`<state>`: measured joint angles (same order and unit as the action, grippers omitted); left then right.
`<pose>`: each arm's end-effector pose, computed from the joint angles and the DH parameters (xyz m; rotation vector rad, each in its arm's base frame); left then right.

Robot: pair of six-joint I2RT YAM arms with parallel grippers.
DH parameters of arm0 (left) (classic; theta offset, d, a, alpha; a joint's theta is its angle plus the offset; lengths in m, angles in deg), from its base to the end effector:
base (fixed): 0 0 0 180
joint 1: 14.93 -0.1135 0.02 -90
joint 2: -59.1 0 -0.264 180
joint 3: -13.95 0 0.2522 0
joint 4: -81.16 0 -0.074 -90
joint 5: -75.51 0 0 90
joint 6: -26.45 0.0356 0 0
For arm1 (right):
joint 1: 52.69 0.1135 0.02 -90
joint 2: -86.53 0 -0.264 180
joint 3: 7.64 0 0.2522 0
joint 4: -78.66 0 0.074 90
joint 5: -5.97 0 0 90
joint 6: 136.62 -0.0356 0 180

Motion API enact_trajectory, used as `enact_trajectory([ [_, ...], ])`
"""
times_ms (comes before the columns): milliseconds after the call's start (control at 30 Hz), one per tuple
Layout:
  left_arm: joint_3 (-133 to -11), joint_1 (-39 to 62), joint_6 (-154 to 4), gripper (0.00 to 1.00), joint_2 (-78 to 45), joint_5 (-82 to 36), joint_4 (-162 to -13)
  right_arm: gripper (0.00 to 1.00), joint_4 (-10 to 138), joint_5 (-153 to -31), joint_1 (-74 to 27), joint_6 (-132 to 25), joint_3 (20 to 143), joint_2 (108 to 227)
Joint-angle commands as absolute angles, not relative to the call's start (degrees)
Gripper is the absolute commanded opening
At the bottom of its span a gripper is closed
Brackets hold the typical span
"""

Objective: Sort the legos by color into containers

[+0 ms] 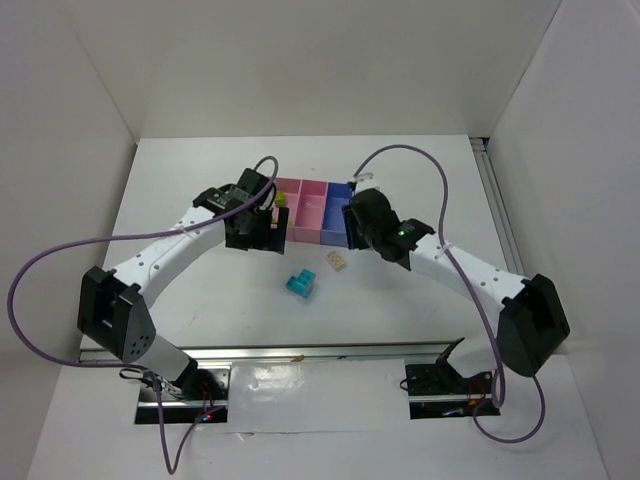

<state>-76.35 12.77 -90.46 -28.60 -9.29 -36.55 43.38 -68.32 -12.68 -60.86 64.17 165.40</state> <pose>0.2818 -0.1443 0.2942 -0.0142 2.6225 -0.2200 0.2355 0.1851 0.2686 -0.3727 2.2520 0.1791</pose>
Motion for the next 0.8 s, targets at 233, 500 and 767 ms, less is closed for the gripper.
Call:
enact_trajectory([
  [233, -72.5, 22.8, -90.1, 1.00, -24.1, -12.6, -40.5, 0.43, 45.5, -63.9, -22.4, -64.7, 76.4, 179.7],
  [500, -69.3, 30.1, -89.5, 1.00, -26.1, -10.7, -44.0, 0.83, 46.4, -65.0, -26.6, -64.9, 82.8, 186.9],
  [767, -67.7, 33.1, -90.1, 1.00, -29.7, -10.0, -46.6, 0.83, 48.6, -66.2, -27.6, -67.2, 78.7, 180.4],
])
